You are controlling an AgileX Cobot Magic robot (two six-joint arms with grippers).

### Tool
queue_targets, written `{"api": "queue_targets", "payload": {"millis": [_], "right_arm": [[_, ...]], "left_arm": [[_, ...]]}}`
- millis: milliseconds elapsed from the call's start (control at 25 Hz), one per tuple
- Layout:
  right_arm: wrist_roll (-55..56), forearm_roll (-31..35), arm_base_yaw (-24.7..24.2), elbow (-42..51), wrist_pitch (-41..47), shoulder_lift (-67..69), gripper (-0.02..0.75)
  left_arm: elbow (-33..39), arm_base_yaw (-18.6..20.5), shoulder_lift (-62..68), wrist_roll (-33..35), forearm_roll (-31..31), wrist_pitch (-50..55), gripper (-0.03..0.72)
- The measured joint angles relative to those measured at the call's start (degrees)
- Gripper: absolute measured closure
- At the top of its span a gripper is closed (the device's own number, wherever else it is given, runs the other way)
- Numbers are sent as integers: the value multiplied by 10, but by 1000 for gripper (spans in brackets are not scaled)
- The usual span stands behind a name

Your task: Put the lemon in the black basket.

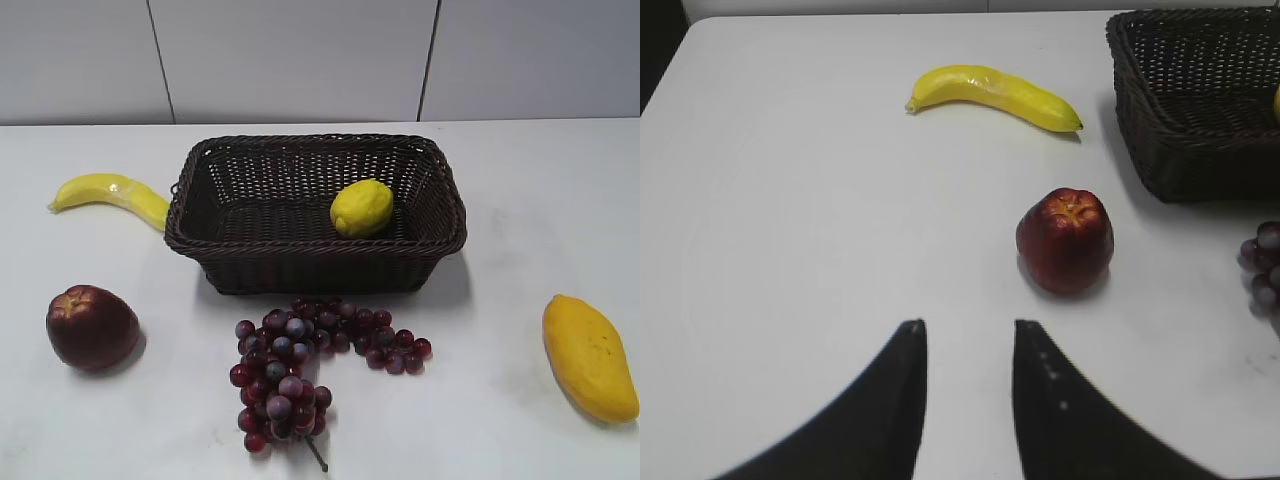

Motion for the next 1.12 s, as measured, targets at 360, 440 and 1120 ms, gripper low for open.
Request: {"api": "queue_targets", "payload": {"millis": [360,440,1120], "right_arm": [[0,2,0,203,-44,-180,159],[0,8,0,217,-66,-187,160],[0,20,-1,231,-90,-189,160]], "left_arm": [[0,0,0,0,0,0,453],[0,0,0,0,0,0,453],[0,0,0,0,0,0,453]]}}
